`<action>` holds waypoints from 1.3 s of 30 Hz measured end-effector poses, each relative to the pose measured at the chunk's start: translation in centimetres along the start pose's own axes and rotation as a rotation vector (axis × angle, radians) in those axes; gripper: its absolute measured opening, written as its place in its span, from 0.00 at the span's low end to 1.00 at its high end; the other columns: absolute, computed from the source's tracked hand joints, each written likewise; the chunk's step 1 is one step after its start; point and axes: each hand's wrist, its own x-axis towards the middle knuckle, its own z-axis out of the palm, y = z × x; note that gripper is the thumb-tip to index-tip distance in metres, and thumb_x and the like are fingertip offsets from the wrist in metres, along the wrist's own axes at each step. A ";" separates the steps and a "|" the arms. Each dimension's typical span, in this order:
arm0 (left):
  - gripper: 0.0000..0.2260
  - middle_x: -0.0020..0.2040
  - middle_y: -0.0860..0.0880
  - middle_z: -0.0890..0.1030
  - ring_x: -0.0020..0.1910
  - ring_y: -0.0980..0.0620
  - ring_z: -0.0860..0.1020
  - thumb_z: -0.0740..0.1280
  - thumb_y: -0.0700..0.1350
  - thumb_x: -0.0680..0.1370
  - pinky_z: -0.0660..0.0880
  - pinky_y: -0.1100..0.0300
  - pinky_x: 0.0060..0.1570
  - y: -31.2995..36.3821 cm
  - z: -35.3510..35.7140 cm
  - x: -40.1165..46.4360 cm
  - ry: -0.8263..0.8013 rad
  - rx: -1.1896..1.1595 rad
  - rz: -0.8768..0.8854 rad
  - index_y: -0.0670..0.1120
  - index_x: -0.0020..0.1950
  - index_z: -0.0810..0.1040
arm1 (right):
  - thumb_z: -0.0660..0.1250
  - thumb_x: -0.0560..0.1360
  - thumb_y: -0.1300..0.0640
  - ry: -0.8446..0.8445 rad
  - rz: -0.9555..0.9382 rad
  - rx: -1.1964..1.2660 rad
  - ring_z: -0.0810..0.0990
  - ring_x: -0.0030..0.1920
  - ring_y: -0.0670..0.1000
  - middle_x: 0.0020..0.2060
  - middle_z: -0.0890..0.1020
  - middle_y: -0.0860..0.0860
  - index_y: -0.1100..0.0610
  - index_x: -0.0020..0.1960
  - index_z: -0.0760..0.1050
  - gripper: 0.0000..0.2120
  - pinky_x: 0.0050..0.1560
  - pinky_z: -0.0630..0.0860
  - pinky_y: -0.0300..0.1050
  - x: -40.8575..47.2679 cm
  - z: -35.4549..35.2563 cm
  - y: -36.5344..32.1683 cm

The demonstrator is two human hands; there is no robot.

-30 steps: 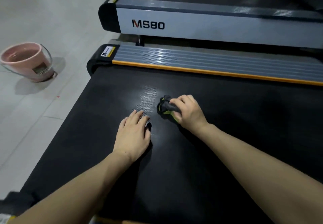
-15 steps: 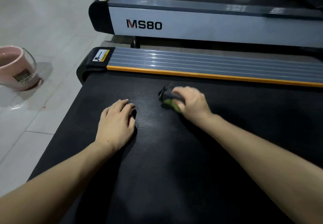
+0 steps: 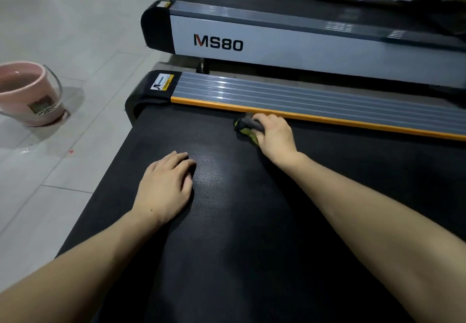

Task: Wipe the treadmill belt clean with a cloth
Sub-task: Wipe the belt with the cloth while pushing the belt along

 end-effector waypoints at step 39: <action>0.18 0.66 0.56 0.78 0.69 0.52 0.72 0.57 0.54 0.78 0.67 0.51 0.68 -2.9 0.0 -0.2 0.104 0.062 -0.083 0.52 0.61 0.80 | 0.72 0.74 0.51 -0.030 -0.288 0.127 0.73 0.47 0.55 0.46 0.77 0.50 0.50 0.59 0.77 0.14 0.49 0.72 0.46 -1.5 3.3 -6.1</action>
